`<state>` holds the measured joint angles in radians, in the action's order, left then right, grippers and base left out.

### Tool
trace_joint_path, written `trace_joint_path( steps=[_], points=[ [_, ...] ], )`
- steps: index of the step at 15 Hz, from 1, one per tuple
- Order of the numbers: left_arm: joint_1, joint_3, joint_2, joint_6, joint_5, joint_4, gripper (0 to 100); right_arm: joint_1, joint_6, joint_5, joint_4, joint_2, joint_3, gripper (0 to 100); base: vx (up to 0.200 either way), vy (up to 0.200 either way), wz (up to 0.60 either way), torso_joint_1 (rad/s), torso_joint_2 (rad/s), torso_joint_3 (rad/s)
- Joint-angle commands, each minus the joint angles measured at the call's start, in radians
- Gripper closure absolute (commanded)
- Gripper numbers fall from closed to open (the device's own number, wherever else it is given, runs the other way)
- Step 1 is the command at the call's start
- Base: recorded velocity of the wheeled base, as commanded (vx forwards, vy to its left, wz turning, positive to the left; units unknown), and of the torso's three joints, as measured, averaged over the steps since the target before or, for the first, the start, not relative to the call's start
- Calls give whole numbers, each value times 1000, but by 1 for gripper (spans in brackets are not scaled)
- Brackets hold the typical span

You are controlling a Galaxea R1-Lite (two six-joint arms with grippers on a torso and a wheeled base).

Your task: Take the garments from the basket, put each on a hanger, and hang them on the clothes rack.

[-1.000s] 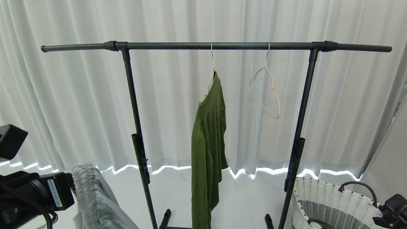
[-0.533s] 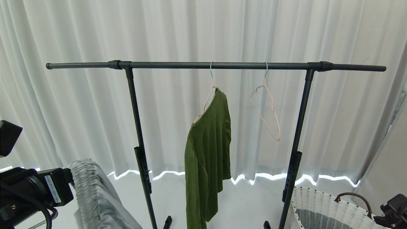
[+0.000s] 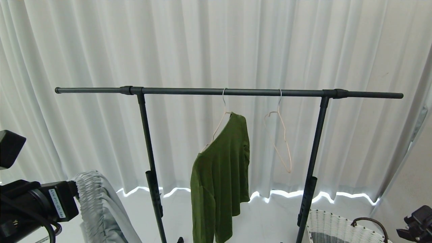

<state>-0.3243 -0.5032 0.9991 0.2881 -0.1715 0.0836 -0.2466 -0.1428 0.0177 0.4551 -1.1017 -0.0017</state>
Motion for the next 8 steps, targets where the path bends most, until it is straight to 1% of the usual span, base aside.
trace_joint_path(
  steps=[1,2,4,7,8],
  points=[
    [-1,2,-1,0,0,1,100,0,0,1,7,-3,0,0,0,0,0,217,-466,-237],
    [-1,3,1,0,0,1,100,0,0,1,8,-4,0,0,0,0,0,119,-251,-144],
    [-1,3,1,0,0,1,100,0,-1,1,10,2,0,0,0,0,0,61,-110,-66],
    [-1,3,3,0,0,1,100,0,-6,1,11,14,2,0,0,0,0,7,-17,-9],
    [-1,3,1,0,0,1,100,0,-8,1,13,54,2,0,0,0,0,0,0,0]
  ],
)
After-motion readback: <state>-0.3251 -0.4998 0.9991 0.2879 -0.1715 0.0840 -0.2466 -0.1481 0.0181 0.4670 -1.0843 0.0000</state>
